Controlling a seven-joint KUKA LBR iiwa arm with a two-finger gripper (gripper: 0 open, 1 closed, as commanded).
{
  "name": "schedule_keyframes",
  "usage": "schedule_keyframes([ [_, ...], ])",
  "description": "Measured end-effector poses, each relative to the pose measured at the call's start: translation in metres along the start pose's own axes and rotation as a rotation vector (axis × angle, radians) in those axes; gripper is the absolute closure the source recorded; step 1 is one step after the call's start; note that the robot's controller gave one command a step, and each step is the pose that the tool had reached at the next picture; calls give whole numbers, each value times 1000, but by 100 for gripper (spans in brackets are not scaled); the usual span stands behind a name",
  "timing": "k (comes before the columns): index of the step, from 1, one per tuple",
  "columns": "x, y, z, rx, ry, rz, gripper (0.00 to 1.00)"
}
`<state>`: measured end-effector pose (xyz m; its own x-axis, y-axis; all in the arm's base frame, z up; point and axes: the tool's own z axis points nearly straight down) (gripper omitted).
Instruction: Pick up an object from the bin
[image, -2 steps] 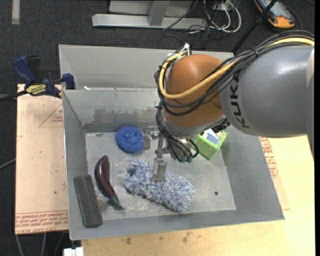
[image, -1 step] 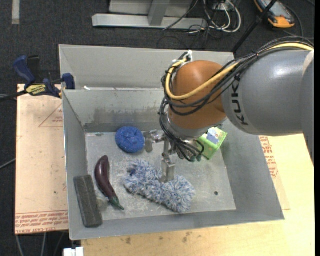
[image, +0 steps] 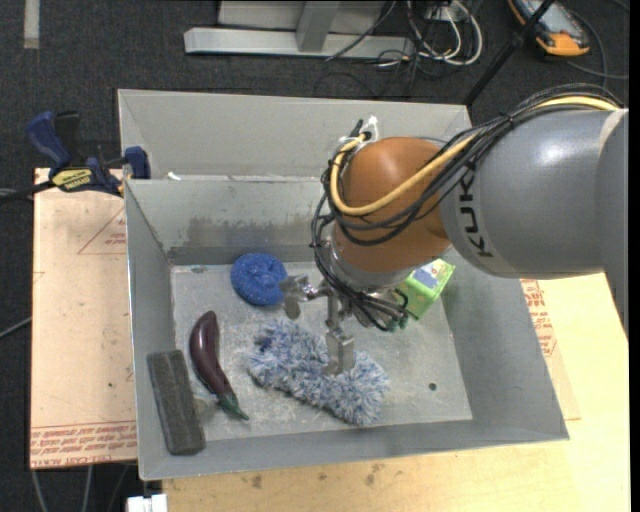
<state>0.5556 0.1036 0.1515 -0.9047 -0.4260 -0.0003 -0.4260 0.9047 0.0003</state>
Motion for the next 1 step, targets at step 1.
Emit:
schedule_keyframes([
  [1,-11,4,33,0,-2,-129,0],
])
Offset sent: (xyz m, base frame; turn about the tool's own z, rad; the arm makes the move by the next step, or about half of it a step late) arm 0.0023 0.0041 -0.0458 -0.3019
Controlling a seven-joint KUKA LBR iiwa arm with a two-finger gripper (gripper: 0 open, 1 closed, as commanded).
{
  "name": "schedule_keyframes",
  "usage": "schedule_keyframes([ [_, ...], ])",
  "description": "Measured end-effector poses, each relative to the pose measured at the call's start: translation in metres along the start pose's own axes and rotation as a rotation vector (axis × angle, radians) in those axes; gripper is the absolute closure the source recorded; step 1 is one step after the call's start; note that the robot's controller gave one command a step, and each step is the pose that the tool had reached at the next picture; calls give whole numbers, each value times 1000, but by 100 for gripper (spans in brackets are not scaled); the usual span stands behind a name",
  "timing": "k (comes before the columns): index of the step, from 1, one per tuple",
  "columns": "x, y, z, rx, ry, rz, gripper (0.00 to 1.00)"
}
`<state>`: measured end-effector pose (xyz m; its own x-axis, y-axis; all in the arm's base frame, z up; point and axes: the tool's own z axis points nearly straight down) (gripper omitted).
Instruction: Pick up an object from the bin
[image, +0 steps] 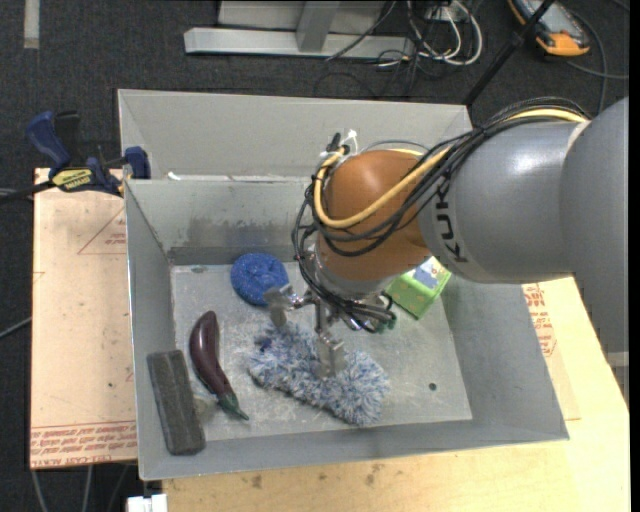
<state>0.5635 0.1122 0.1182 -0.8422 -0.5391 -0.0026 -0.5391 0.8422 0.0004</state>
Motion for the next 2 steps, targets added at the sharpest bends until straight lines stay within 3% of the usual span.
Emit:
schedule_keyframes([
  [1,7,0,13,-2,3,-169,100],
  [2,7,0,13,-2,3,-169,100],
])
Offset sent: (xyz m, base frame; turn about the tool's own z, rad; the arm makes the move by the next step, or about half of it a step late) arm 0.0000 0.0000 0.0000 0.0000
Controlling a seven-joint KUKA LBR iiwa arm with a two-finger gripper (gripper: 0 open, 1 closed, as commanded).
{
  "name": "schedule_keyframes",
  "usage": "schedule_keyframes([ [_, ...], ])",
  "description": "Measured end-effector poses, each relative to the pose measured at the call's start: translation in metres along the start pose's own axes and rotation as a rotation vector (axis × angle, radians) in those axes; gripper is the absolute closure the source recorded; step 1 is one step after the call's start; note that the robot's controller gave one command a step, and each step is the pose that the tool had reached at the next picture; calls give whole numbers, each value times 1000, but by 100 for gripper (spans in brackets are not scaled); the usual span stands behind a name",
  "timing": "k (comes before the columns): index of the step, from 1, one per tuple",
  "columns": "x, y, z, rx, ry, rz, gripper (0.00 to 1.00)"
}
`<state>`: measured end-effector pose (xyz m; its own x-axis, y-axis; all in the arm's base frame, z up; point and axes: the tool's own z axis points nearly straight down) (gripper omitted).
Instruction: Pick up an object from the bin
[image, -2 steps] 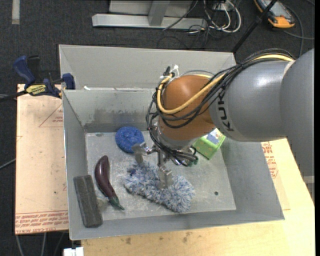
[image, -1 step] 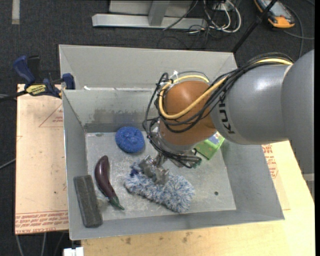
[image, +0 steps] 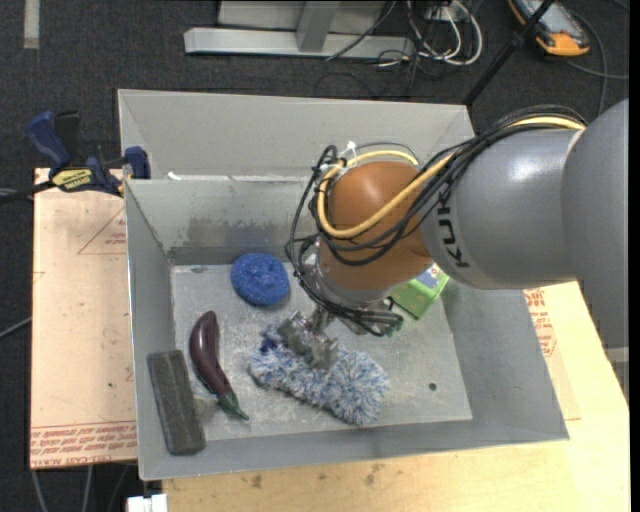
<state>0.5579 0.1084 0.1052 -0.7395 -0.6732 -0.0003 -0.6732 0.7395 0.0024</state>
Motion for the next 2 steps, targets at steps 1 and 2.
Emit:
schedule_keyframes([
  [1,0,-2,19,3,-6,1,100],
  [2,-7,-7,29,0,8,-29,100],
])
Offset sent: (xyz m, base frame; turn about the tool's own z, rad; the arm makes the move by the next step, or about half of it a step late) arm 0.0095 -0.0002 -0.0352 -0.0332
